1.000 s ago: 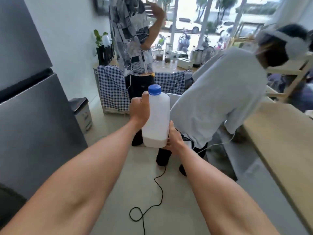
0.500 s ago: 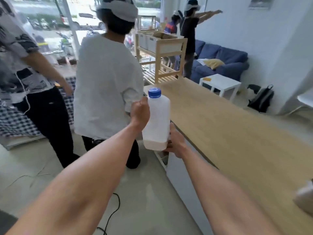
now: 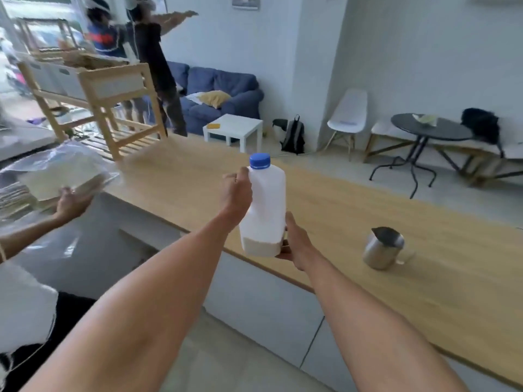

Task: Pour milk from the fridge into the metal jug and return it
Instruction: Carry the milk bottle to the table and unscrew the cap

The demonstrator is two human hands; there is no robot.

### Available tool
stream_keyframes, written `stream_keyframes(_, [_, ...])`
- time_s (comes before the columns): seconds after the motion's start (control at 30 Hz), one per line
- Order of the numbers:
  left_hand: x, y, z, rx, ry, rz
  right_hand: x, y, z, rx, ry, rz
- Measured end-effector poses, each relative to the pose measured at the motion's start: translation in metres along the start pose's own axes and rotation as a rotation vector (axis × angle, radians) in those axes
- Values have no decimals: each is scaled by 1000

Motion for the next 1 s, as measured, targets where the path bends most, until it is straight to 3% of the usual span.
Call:
stream_keyframes(0.27, [-39,92,-6,36,11,-295,-9,-70,6,-142,1,238])
stream_keyframes(0.47, [-45,147,-14,41,15,-423,-5,-107,12,-198,1,341])
stream_keyframes(0.77, [-36,203,-38,-16,19,-473,16,-160,-3,-59,59,558])
stream_keyframes(1.0, [-26,231,-71,-34,6,-466,-2,-191,20,-53,70,581])
Point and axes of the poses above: each hand's wrist, its own x-axis away from the middle knuckle, its own y-axis out of the palm, z = x × y, the point moved 7 cm from there along -x, towards the middle knuckle, and after that the axes turned 11 degrees about -z, right-handed, at the moved point
